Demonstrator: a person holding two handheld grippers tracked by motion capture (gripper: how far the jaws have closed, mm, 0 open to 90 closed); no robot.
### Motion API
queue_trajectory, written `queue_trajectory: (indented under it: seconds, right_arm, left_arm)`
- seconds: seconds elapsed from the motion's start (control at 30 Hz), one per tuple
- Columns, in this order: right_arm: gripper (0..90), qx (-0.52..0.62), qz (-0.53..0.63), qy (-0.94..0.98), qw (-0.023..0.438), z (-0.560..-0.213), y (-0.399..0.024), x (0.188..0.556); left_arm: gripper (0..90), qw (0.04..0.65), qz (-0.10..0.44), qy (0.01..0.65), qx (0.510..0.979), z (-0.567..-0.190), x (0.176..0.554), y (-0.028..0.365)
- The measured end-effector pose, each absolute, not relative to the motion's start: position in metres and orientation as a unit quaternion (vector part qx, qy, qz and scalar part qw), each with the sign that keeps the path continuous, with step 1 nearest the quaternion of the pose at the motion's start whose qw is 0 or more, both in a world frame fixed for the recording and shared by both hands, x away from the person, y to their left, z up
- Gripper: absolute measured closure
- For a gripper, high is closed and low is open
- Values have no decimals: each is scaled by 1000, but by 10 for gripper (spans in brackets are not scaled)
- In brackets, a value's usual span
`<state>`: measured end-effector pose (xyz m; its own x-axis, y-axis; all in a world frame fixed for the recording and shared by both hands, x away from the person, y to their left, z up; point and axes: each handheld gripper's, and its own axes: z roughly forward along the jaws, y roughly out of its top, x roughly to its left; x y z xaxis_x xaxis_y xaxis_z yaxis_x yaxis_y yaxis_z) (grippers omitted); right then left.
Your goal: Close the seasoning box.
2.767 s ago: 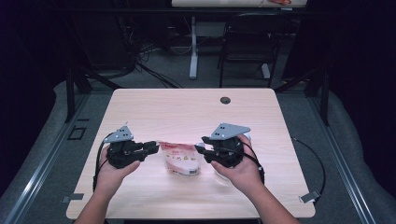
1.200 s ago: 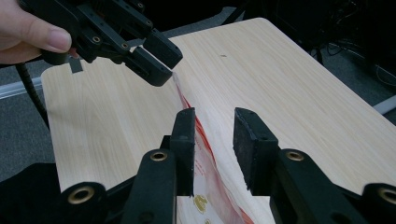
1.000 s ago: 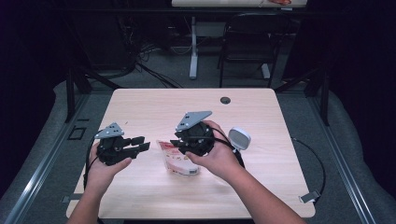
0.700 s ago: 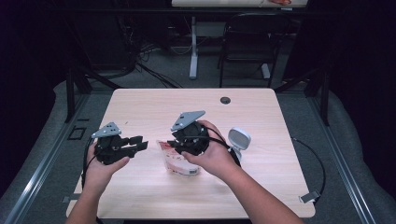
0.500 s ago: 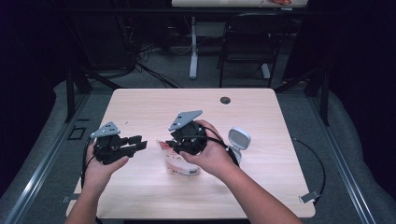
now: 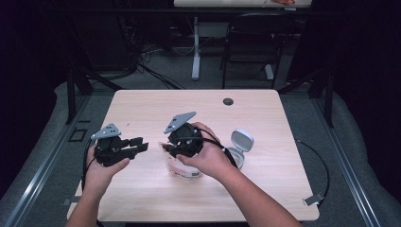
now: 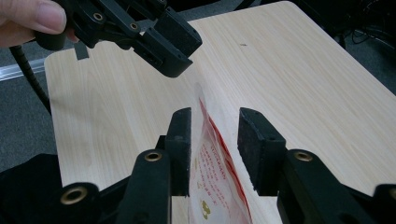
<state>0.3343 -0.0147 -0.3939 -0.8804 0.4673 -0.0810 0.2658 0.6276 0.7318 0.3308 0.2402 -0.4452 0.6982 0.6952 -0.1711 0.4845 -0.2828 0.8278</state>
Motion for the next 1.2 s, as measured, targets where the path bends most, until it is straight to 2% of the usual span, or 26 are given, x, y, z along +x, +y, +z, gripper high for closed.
queue_trajectory:
  seconds: [0.53,1.2]
  right_arm:
    - [718,207,348,905,130,-401,-3,341]
    - [750,202,313,918,132,-405,3,346]
  left_arm:
    - [626,470,110,373,792,-446,331,240]
    - [622,469,109,374,792,-448,332,240]
